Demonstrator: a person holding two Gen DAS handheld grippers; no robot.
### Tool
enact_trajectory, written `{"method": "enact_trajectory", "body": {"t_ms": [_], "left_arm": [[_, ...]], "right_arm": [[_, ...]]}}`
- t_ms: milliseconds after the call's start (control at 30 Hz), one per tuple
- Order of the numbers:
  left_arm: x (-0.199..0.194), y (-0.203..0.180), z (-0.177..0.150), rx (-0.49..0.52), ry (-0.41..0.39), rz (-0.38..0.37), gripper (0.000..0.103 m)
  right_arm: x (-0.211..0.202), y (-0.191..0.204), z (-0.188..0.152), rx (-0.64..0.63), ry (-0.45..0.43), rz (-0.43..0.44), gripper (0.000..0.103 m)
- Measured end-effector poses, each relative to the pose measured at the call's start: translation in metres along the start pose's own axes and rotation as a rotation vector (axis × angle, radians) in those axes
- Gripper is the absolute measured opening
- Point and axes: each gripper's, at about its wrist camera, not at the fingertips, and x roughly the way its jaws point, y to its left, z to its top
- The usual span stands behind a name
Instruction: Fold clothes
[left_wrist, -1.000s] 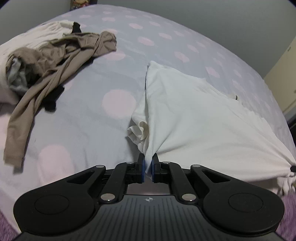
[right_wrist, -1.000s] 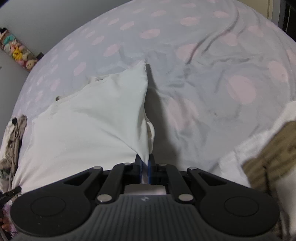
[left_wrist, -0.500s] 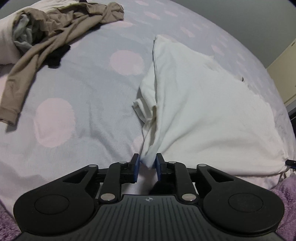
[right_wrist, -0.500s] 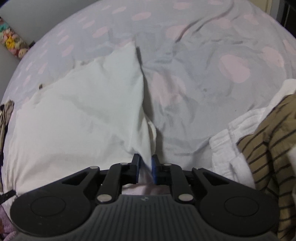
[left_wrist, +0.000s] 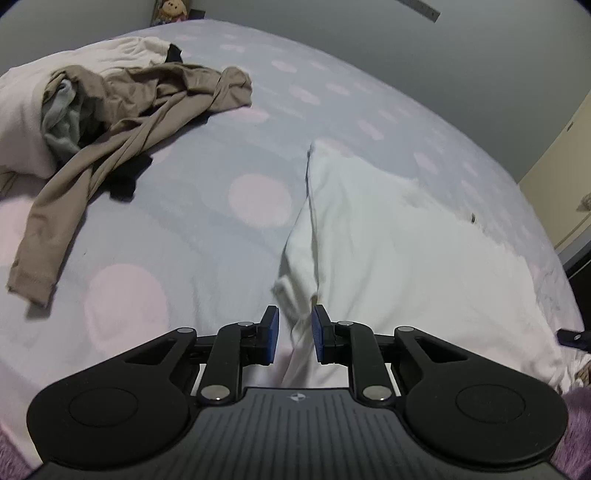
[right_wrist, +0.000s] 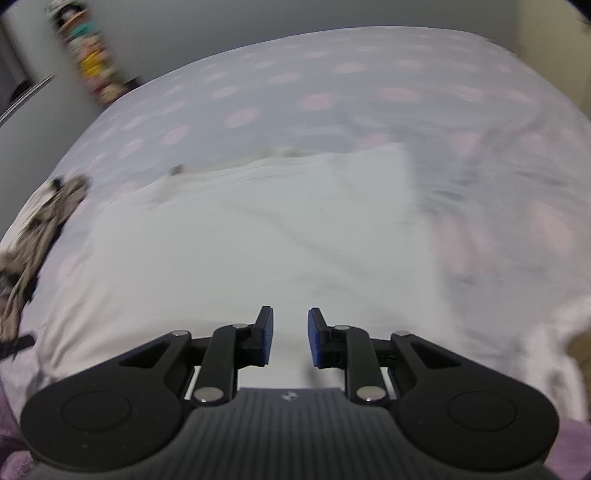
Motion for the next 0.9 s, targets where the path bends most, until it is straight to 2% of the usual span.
{"method": "enact_trajectory", "body": {"t_ms": [133, 300, 367, 433, 533, 633, 767, 833, 900], "left_arm": [[0.009, -0.001, 0.006, 0.004, -0.029, -0.049, 0.017], [0.026, -0.008, 0.009, 0.049, -0.032, -0.094, 0.017], [0.035, -0.01, 0.009, 0.066, -0.014, -0.1, 0.017], [0.045, -0.01, 0.009, 0.07, 0.016, -0.096, 0.017], [0.058, -0.008, 0.007, 0.057, 0.056, -0.089, 0.015], [0.062, -0.003, 0.007, 0.039, 0.065, -0.096, 0.013], [0.057, -0.002, 0.008, 0.029, 0.062, -0.102, 0.013], [0.052, -0.002, 0.009, 0.012, 0.05, -0.107, 0.013], [0.047, -0.004, 0.01, 0.0, 0.034, -0.099, 0.014]], "right_arm": [[0.026, 0.038, -0.001, -0.096, 0.03, 0.036, 0.024], [0.044, 0.046, -0.002, -0.143, 0.057, 0.016, 0.024], [0.046, 0.035, 0.002, -0.111, 0.06, 0.003, 0.026], [0.052, 0.019, 0.008, -0.081, 0.059, -0.021, 0.033], [0.053, -0.009, 0.022, -0.026, 0.042, -0.073, 0.035], [0.053, -0.046, 0.039, 0.068, 0.005, -0.112, 0.043], [0.056, -0.086, 0.059, 0.135, -0.044, -0.154, 0.045], [0.064, -0.1, 0.067, 0.126, -0.058, -0.164, 0.055], [0.074, -0.11, 0.071, 0.13, -0.062, -0.153, 0.06]]}}
